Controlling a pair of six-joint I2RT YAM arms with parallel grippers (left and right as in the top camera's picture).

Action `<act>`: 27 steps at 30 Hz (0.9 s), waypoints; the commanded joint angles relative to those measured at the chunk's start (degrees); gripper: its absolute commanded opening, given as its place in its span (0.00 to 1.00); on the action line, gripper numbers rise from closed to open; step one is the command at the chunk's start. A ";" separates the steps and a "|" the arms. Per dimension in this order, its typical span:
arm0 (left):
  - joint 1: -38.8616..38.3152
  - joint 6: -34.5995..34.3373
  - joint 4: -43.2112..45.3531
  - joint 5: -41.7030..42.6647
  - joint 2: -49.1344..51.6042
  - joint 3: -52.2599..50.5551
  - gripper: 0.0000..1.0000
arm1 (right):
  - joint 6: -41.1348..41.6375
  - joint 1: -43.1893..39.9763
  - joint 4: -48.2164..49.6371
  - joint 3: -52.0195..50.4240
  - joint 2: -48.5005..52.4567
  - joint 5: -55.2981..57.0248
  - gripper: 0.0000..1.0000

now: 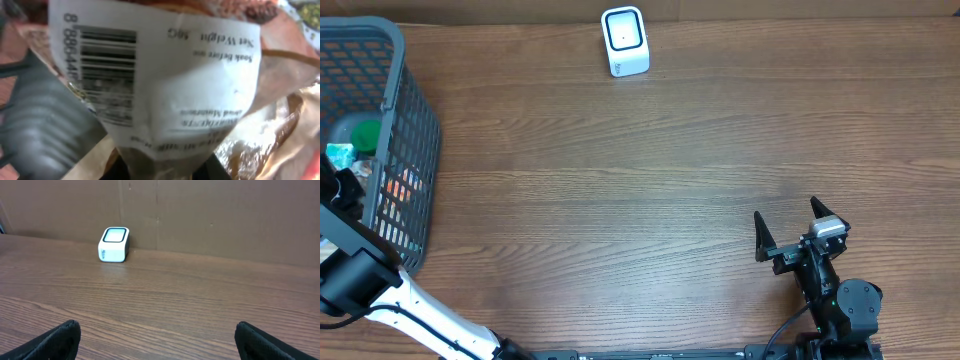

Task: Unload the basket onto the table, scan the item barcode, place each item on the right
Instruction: 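Grasp the clear snack bag with barcode label using the left gripper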

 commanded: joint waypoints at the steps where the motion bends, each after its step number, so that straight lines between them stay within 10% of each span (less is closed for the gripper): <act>1: 0.17 -3.39 -2.73 0.42 1.44 5.53 0.04 | -0.04 0.26 0.17 0.02 -0.68 -0.33 1.00; 17: -0.09 -8.57 -22.86 2.56 1.27 33.38 0.04 | -0.04 0.26 0.17 0.04 -0.68 -0.33 1.00; 19: -0.07 -8.57 -23.28 2.54 1.29 32.35 0.20 | -0.04 0.26 0.17 0.04 -0.68 -0.33 1.00; 23: 0.20 -7.78 -21.53 3.34 1.29 27.65 0.94 | -0.04 0.26 0.17 0.02 -0.68 -0.33 1.00; 27: 0.20 -5.92 -16.31 4.33 1.29 21.35 1.00 | -0.07 0.26 0.17 0.04 -0.68 -0.31 1.00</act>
